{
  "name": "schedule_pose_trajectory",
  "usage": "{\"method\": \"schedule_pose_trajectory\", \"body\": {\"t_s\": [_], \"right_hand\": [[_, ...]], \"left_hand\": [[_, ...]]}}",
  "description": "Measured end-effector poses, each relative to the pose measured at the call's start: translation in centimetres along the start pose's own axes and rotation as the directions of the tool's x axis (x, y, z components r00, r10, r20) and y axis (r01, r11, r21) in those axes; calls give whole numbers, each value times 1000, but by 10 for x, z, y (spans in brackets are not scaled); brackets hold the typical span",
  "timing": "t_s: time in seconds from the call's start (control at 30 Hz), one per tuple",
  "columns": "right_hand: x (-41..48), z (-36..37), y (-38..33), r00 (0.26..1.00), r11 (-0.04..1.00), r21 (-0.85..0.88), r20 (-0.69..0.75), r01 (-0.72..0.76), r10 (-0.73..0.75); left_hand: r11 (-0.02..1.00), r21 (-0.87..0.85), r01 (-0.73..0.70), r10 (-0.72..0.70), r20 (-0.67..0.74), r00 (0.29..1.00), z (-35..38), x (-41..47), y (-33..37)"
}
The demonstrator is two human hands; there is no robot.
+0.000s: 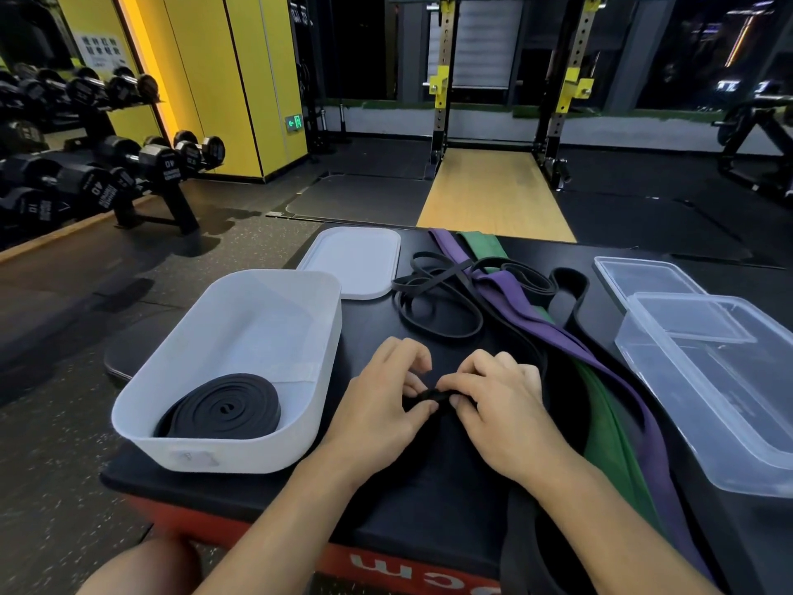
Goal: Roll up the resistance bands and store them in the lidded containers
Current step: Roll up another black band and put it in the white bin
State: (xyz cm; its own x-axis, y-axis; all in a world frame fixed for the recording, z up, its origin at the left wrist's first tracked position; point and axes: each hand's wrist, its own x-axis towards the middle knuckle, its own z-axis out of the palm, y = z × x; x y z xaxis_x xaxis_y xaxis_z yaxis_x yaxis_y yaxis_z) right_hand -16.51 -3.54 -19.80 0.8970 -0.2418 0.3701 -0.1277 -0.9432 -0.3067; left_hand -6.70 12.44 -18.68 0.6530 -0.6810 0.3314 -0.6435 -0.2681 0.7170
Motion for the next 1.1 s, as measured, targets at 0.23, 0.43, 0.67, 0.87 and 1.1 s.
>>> {"method": "schedule_pose_trajectory", "body": {"t_s": [0.23,0.43,0.67,0.87,1.1], "right_hand": [[-5,-3,-7,998,987,-156,-47,40,-48],[-8,-1,-9,999,987,-154,-4,34,-35],[0,3,-2,1000,999,-32,-6,22,-23],[0,4,4,998,997,-55,-37,51,-53],[1,2,1,993,993,-45,-35,113,-114]], "left_hand": [[997,-33,66,-66,4,998,4,2,-7],[989,-86,121,-117,45,992,3,6,-12],[995,-54,82,-77,98,992,-1,6,-11],[984,-146,100,-107,-43,993,4,1,-10],[994,77,74,-72,-23,997,1,5,-13]]}}
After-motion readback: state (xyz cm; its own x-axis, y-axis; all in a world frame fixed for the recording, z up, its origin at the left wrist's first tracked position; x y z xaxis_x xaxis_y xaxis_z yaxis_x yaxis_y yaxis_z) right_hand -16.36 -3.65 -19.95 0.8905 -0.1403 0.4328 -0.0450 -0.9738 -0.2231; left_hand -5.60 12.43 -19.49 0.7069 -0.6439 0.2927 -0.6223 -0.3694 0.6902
